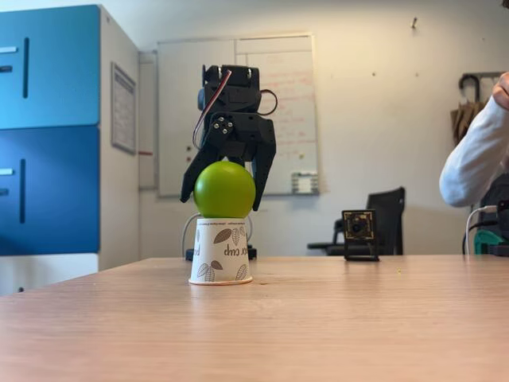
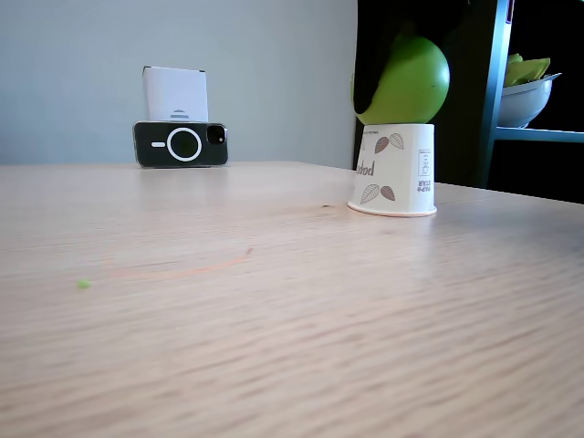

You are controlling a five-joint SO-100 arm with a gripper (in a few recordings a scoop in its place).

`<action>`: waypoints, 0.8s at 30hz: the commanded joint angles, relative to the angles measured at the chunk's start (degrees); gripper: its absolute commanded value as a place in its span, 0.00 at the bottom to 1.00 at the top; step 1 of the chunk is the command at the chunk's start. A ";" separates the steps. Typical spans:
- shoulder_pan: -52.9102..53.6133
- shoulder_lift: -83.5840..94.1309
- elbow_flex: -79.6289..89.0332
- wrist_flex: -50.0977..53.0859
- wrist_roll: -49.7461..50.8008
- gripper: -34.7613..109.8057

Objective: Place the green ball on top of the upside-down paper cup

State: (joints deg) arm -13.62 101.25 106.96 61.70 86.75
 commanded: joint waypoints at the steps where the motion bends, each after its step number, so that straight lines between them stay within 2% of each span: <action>1: 0.26 2.64 0.70 -0.88 0.26 0.52; 24: -1.67 7.82 2.90 -3.69 0.53 0.68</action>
State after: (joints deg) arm -15.03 106.70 110.13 58.45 86.92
